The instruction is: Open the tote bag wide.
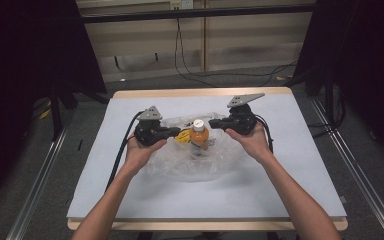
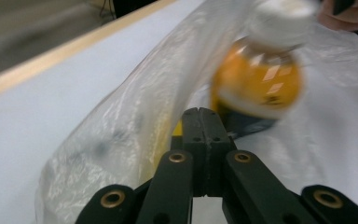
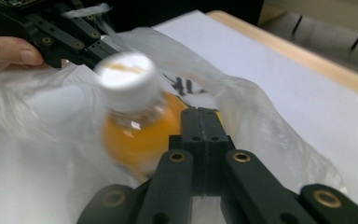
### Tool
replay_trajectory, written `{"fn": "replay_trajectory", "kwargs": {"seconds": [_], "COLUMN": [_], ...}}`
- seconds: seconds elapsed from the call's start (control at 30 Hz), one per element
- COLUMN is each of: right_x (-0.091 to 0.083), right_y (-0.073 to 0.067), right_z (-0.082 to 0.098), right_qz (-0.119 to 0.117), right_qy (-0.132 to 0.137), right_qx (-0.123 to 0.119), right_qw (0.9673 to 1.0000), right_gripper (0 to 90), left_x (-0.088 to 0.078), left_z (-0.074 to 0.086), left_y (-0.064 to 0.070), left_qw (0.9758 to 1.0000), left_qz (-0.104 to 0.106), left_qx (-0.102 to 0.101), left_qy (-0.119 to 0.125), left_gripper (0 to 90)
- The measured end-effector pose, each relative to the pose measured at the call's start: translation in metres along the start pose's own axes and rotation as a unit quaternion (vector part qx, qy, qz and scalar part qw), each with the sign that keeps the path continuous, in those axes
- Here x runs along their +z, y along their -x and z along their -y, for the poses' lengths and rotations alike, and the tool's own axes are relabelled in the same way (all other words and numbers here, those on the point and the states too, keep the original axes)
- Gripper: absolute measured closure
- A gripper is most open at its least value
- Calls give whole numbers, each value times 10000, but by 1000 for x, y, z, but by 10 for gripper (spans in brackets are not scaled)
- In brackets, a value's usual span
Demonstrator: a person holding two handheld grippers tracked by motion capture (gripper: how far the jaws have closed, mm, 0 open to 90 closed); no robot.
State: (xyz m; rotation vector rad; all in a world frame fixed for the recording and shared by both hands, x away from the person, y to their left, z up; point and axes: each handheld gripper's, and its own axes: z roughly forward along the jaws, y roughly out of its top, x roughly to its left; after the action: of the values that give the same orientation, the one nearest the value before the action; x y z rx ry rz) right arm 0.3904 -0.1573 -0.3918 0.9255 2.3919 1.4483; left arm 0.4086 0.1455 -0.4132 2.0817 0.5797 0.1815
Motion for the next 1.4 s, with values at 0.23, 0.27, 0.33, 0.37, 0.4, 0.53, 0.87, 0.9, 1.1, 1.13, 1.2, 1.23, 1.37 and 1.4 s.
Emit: {"fn": "replay_trajectory", "kwargs": {"seconds": [0.23,0.27,0.33,0.37,0.4,0.53,0.87,0.9,1.1,1.13,1.2,1.23,1.37,1.4], "right_x": [27,30,35,36,38,42,31,28,15,13,7,3,-19,-23], "right_y": [26,29,35,38,41,47,52,54,58,60,65,67,79,81], "right_z": [30,34,42,46,50,59,71,72,71,72,75,76,85,87], "right_qz": [177,202,268,294,308,361,552,592,683,692,728,789,874,854], "right_qy": [-540,-604,-749,-808,-880,-1139,-1750,-1797,-2186,-2206,-2238,-2304,-2374,-2369], "right_qx": [259,270,348,404,452,436,73,-60,-284,-288,-268,-294,-120,-80], "right_qw": [9980,9976,9962,9955,9946,9919,9830,9819,9730,9725,9715,9695,9674,9677], "right_gripper": [900,900,900,900,900,900,900,900,900,900,900,900,900,900], "left_x": [38,40,44,45,46,43,20,15,6,5,3,1,-12,-15], "left_z": [24,27,32,34,37,43,52,53,52,51,52,53,61,63], "left_y": [-16,-18,-20,-21,-22,-22,-26,-28,-29,-30,-32,-35,-44,-46], "left_qw": [9975,9973,9958,9956,9954,9937,9829,9811,9698,9683,9681,9679,9706,9712], "left_qz": [-160,-168,-266,-269,-283,-231,-345,-306,-413,-393,-370,-361,-366,-354], "left_qx": [-117,-168,-150,-130,-105,74,432,505,773,795,751,720,532,564], "left_qy": [-680,-701,-860,-893,-904,-1094,-1755,-1842,-2276,-2333,-2361,-2382,-2317,-2286], "left_gripper": [900,900,900,900,900,900,900,900,900,900,900,900,900,900]}}
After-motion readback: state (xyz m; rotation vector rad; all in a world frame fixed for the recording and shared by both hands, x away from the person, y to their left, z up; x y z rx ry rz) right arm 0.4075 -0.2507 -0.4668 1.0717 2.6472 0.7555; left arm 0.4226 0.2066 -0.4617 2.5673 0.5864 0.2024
